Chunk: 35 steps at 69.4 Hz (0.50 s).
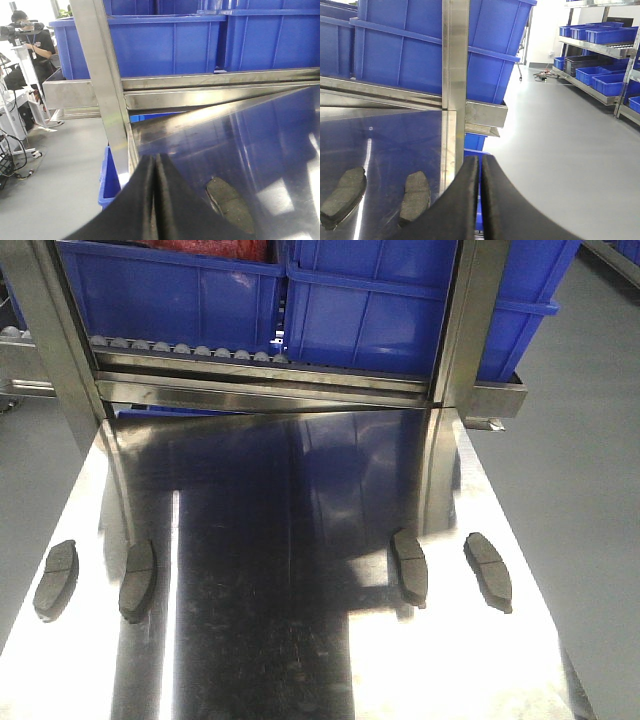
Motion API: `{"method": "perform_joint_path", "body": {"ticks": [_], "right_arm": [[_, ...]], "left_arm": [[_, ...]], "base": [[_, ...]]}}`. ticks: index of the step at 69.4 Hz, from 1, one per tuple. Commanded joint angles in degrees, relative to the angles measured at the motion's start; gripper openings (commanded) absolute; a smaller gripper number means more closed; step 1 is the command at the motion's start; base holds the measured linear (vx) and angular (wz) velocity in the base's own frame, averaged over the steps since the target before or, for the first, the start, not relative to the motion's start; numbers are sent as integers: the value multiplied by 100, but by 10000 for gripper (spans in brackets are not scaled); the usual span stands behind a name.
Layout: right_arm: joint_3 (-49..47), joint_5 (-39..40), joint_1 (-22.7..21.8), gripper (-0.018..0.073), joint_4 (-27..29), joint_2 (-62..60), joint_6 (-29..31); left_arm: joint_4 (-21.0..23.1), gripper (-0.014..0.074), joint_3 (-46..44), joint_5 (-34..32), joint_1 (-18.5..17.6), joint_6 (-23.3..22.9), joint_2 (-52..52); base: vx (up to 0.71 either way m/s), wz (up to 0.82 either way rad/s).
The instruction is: Move and align brake pads A on conveyor
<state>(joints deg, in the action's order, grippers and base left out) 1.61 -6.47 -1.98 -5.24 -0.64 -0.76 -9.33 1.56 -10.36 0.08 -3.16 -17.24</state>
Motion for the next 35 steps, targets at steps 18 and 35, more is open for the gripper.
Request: {"method": "perform_joint_path", "body": {"ticks": [18, 35], "right_arm": [[21, 411, -30, -1, -51, -84, 23], [21, 411, -30, -1, -51, -84, 23]], "left_arm": [[37, -6, 123, -482, 4, -48, -67], [98, -6, -779, 118, 4, -58, -72]], "base": [[0, 0], [0, 0]]}}
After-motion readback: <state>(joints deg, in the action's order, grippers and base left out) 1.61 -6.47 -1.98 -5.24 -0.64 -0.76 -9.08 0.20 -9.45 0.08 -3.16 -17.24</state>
